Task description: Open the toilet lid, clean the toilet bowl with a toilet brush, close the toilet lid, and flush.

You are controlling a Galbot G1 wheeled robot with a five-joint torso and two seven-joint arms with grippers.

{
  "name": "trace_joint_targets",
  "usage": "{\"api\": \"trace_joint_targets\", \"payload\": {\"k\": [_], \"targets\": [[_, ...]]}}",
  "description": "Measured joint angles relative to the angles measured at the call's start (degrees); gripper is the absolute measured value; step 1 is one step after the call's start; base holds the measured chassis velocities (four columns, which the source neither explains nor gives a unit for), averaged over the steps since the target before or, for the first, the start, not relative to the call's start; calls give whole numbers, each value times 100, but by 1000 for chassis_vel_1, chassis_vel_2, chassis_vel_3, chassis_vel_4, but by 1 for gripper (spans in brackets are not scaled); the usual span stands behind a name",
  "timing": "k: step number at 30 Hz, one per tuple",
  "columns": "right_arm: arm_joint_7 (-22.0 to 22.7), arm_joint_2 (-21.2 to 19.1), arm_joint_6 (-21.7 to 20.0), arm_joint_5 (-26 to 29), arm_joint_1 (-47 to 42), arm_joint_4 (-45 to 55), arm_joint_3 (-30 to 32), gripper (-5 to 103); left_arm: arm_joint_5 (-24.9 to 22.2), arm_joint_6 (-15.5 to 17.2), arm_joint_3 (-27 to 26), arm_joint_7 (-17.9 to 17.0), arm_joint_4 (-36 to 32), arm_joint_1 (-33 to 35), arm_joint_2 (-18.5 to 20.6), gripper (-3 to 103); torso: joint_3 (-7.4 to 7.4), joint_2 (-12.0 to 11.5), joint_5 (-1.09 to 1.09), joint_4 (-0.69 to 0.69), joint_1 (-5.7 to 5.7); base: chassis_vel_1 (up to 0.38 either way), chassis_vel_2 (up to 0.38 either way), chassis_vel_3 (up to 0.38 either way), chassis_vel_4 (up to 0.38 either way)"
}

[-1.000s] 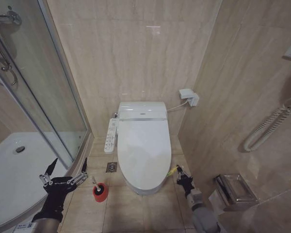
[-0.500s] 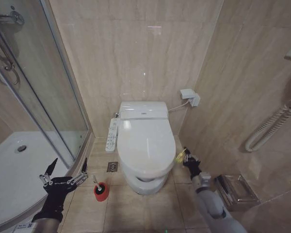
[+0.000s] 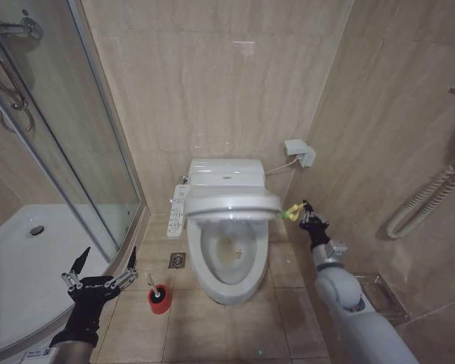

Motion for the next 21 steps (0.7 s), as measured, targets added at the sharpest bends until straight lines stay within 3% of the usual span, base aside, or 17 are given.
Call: {"api": "trace_joint_targets", "payload": {"k": [11, 21], "targets": [[193, -124, -192, 255, 703, -322, -85, 1, 0, 0, 0, 0, 0, 0, 0, 100, 1, -1, 0, -4, 1, 0, 0, 0, 0], [510, -179, -434, 478, 1708, -693, -784, 1, 0, 0, 0, 0, 0, 0, 0, 100, 2, -2, 2, -7, 2, 0, 0, 0, 0]]}}
